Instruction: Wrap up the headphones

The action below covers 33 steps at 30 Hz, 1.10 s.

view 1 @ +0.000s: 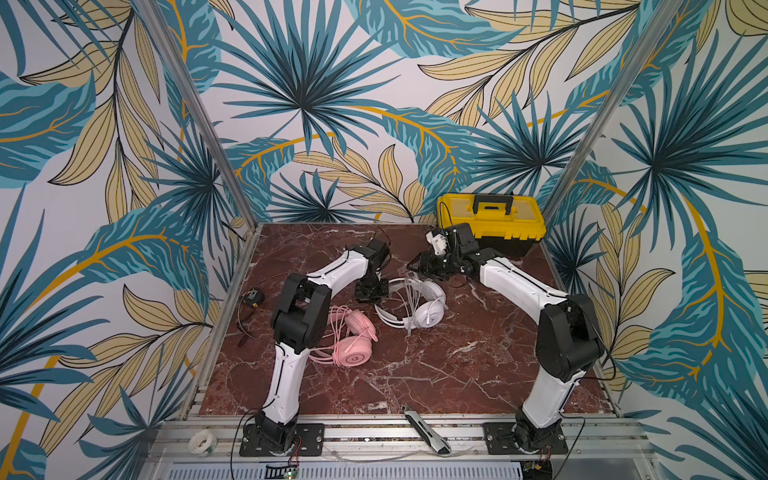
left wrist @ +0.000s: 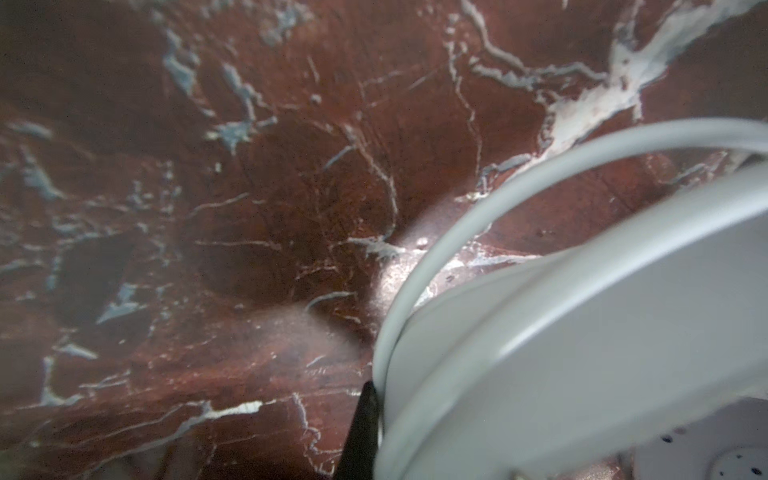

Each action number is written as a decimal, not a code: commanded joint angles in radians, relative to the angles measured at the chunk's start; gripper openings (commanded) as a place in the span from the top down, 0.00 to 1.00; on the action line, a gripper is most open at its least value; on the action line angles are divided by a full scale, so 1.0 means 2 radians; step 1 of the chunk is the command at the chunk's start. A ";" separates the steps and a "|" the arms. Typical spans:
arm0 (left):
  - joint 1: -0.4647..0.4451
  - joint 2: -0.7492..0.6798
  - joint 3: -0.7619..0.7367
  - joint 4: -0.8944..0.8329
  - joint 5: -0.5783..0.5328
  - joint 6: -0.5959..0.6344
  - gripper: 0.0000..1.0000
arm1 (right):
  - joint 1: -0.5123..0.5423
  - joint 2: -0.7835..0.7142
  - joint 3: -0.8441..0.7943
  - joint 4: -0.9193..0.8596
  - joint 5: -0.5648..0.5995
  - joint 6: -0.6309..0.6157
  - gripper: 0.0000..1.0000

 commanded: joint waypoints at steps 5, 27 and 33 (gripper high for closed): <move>0.000 0.002 0.004 0.003 0.025 0.003 0.96 | -0.004 -0.022 0.068 -0.137 0.058 -0.098 0.18; 0.000 0.011 0.000 -0.004 0.019 -0.017 0.94 | 0.021 -0.072 0.011 -0.217 0.048 -0.086 0.28; -0.002 0.014 0.000 -0.004 0.019 -0.034 0.93 | 0.041 -0.066 -0.025 -0.164 0.025 -0.040 0.50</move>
